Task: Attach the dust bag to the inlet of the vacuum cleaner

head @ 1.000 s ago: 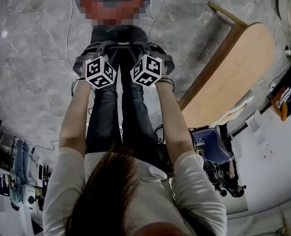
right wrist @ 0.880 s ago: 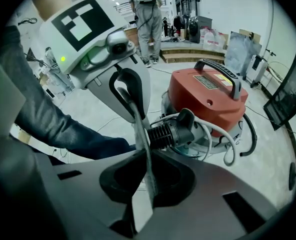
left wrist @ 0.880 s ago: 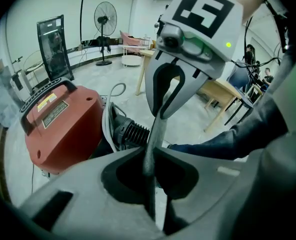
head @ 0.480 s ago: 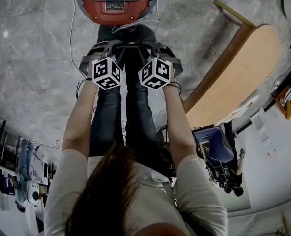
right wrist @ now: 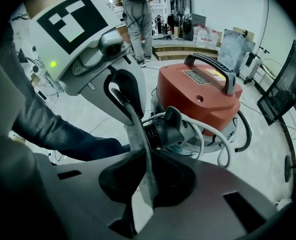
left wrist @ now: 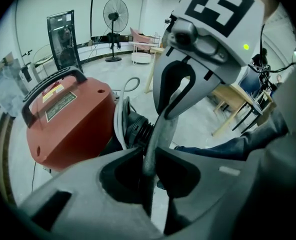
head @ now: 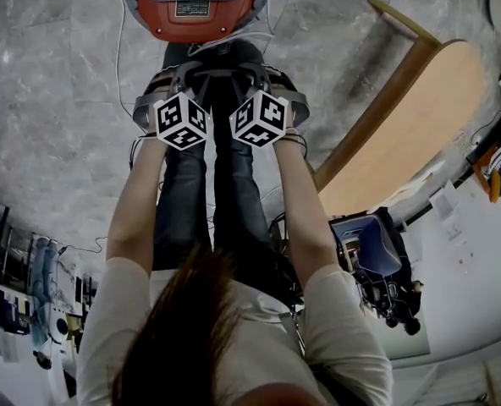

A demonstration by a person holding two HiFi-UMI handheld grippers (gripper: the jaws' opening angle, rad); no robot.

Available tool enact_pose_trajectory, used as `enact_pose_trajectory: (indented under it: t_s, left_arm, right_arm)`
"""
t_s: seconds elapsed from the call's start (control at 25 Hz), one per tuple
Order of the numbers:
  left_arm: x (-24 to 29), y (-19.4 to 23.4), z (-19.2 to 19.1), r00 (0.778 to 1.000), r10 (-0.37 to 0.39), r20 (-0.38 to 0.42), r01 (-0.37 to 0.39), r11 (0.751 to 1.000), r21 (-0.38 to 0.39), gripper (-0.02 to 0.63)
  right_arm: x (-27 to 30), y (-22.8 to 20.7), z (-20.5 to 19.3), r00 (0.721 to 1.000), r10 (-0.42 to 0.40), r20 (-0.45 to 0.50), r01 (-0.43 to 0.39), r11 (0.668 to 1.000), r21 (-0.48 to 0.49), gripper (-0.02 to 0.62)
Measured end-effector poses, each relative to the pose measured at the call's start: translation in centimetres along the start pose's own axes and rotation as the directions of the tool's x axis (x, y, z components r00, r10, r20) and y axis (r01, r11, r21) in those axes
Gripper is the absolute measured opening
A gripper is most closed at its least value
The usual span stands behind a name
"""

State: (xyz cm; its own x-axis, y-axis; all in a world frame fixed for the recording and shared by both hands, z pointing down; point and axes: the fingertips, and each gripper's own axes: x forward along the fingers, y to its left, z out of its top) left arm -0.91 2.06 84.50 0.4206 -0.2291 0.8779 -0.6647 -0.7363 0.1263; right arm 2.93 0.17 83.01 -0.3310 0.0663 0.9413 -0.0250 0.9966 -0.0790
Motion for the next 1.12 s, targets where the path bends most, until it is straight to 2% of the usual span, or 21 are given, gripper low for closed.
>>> enact_pose_trajectory:
  t_s: [0.24,0.4,0.56,0.68,0.88,0.96,1.12]
  left_arm:
    - [0.3,1.0,0.4,0.999,-0.007,-0.031,0.009,0.998,0.062,0.084]
    - [0.5,1.1,0.5,0.999,-0.015,-0.032,0.018,0.998,0.065,0.085]
    - [0.5,0.8,0.4,1.0,0.026,-0.017,-0.027,0.999,-0.047,0.084]
    - [0.4,0.7,0.3,0.998,0.067,0.0,-0.066,0.99,-0.126,0.086]
    - [0.4,0.5,0.1,0.996,0.093,0.007,-0.091,0.981,-0.172,0.086]
    - [0.5,0.7,0.3,0.996,0.084,-0.006,-0.084,0.985,-0.149,0.087]
    - [0.5,1.1,0.8,0.999,0.027,-0.038,-0.025,0.999,0.039,0.094]
  right_arm:
    - [0.1,0.0,-0.2,0.999,-0.035,0.023,0.031,0.987,0.156,0.043]
    - [0.3,-0.2,-0.3,0.998,-0.066,0.012,0.062,0.977,0.204,0.043]
    - [0.5,-0.7,-0.4,0.997,-0.079,-0.009,0.079,0.982,0.169,0.048]
    - [0.6,-1.1,-0.2,0.998,-0.065,-0.017,0.066,0.994,0.083,0.049]
    - [0.7,-1.4,0.0,0.998,-0.054,-0.014,0.054,0.998,0.018,0.051]
    - [0.6,-1.3,-0.1,0.998,-0.068,-0.002,0.068,0.996,0.059,0.051]
    - [0.1,-0.5,-0.4,0.993,-0.11,0.03,0.101,0.97,0.22,0.043]
